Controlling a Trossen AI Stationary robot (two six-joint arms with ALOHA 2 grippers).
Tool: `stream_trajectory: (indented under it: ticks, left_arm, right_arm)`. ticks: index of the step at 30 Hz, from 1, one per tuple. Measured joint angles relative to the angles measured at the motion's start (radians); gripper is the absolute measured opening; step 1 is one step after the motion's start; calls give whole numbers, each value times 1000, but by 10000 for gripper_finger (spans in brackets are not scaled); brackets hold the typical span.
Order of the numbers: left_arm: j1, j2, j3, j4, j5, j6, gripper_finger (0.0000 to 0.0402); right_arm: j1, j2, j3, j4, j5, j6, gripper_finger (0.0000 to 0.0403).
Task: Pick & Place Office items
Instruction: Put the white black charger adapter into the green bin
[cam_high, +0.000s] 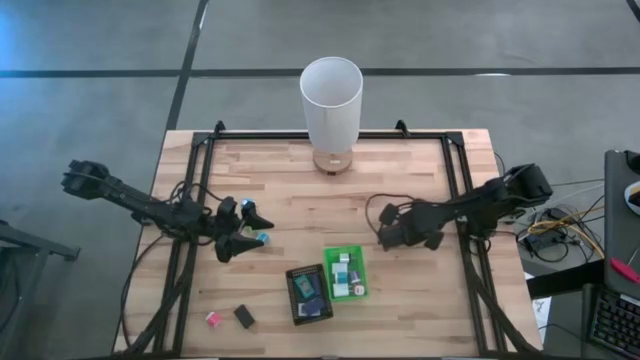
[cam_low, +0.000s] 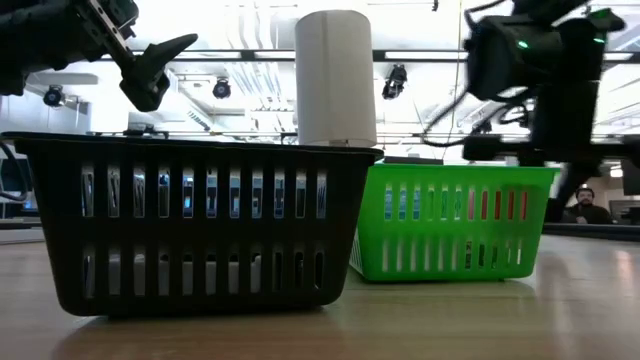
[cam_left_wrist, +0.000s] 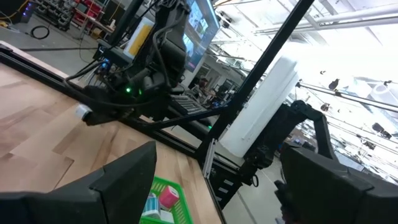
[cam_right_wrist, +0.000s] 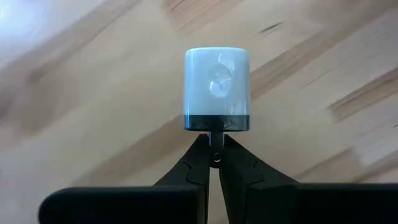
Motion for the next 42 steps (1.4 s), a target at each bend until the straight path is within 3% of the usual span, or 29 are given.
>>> stream_trajectory:
  ticks: [6, 12, 19, 26, 33, 42]
  left_arm:
    - [0, 0, 0, 0, 0, 0, 340]
    - [0, 0, 0, 0, 0, 0, 340]
    - [0, 0, 0, 0, 0, 0, 340]
    - [0, 0, 0, -2, 0, 0, 340]
    - [0, -1, 0, -16, 0, 0, 340]
    - [0, -1, 0, -25, 0, 0, 340]
  right_arm:
    - [0, 112, 174, -15, 0, -158, 13]
    - [36, 213, 360, -162, 25, -213, 13]
    - [155, 261, 530, -254, 167, -149, 13]
    - [296, 307, 625, -255, 315, 21, 13]
    - [358, 416, 736, -252, 343, 114, 13]
    - [360, 583, 982, -256, 328, 6, 13]
